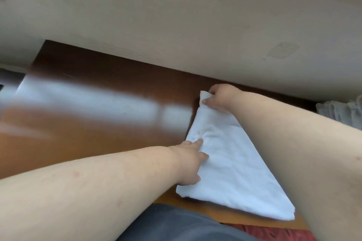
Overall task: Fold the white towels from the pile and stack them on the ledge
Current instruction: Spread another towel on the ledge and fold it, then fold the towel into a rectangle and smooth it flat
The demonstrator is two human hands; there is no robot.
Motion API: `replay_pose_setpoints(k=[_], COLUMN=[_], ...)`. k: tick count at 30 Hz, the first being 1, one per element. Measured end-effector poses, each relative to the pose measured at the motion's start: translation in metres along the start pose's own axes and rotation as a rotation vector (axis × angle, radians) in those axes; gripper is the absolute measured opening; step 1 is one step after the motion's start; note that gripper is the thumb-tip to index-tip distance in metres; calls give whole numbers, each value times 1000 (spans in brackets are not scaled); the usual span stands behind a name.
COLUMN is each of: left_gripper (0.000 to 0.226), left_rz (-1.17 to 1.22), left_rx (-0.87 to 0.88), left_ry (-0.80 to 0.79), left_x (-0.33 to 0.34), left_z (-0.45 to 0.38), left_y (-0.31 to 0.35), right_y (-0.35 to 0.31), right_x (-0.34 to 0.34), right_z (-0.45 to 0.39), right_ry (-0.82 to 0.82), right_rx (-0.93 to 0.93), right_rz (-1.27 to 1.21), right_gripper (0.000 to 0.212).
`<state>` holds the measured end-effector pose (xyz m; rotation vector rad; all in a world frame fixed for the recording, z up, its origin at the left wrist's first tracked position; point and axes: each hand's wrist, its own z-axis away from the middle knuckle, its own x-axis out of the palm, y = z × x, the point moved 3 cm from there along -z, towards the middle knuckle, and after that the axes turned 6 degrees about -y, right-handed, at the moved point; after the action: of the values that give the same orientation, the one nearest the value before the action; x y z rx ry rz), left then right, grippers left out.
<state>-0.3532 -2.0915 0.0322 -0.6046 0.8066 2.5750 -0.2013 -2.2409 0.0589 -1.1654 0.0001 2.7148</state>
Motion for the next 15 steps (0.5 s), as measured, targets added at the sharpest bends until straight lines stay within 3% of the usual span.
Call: replay_pose_setpoints(k=[2, 8, 15], left_gripper=[68, 69, 63], left_rz=[-13, -71, 13], left_rx=[17, 79, 117], left_ry=[-20, -40, -15], left_x=[-2, -3, -2], left_z=[3, 6, 2], left_y=[-2, -3, -10], right_y=[-7, -21, -6], right_x=[-10, -12, 6], right_z=[-3, -15, -18], right_ry=[36, 106, 124], right_rx=[5, 79, 84], right_rz=[26, -30, -441], right_gripper=[34, 30, 30])
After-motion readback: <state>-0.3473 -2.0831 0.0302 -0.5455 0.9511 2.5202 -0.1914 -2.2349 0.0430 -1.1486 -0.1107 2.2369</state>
